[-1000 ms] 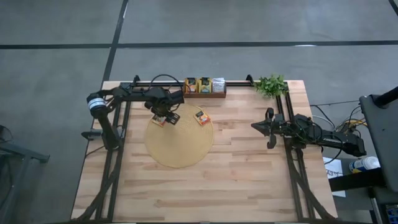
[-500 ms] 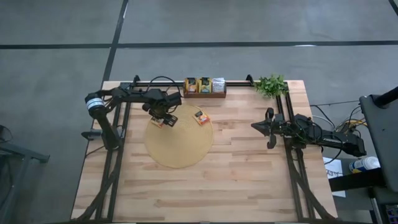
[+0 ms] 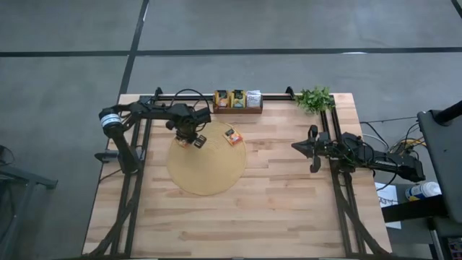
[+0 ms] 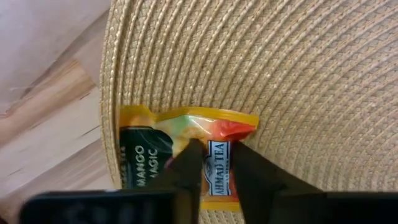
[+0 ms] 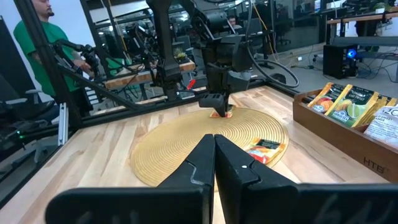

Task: Pick & Place Tea
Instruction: Put the left orange tea bag into the left section of the wooden organizer

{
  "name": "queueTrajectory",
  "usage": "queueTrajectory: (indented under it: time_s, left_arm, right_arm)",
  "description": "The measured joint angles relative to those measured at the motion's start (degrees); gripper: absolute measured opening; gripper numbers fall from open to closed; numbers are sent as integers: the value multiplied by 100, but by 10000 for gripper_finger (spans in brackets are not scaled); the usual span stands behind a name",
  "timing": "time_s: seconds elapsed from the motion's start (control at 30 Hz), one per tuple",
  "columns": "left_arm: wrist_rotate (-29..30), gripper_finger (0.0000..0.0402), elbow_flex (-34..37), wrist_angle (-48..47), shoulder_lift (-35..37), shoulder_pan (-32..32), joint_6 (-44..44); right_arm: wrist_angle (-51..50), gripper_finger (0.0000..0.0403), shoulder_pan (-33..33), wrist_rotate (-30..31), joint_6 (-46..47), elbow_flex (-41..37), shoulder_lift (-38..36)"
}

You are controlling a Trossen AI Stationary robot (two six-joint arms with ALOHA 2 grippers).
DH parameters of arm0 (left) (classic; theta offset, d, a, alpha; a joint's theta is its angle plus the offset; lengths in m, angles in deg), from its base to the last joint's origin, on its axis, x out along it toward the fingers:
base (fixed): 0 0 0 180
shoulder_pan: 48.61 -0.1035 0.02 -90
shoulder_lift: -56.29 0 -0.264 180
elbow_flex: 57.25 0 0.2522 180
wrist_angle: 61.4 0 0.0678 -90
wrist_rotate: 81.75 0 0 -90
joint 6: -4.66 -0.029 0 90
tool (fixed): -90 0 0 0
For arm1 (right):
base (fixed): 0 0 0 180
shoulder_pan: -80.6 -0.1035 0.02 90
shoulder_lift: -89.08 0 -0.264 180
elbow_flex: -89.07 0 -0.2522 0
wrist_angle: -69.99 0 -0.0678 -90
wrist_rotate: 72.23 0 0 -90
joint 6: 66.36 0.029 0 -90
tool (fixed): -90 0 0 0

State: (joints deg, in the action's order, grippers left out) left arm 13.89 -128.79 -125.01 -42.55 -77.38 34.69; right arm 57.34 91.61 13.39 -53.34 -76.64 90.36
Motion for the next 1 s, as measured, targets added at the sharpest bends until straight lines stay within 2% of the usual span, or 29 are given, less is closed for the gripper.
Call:
queueTrajectory:
  time_s: [0.1, 0.17, 0.37, 0.57, 0.87, 1.0]
  left_arm:
    - [27, 30, -19, -26, -1, 0, -41]
    - [27, 15, -27, -31, -2, 0, -61]
    - [22, 15, -176, -199, -30, 3, -166]
    - [67, 15, -653, -455, 12, 54, -555]
    - [793, 14, -1716, -441, 33, 76, -1873]
    - [891, 14, -2100, -182, 33, 35, -2639]
  right_arm:
    - [1, 9, 1, 0, 0, 0, 0]
    - [0, 9, 2, 2, 0, 0, 0]
    - [0, 9, 2, 1, 0, 2, 0]
    - [1, 9, 0, 2, 0, 0, 0]
    - [0, 9, 2, 1, 0, 0, 0]
    - [2, 9, 2, 0, 0, 0, 0]
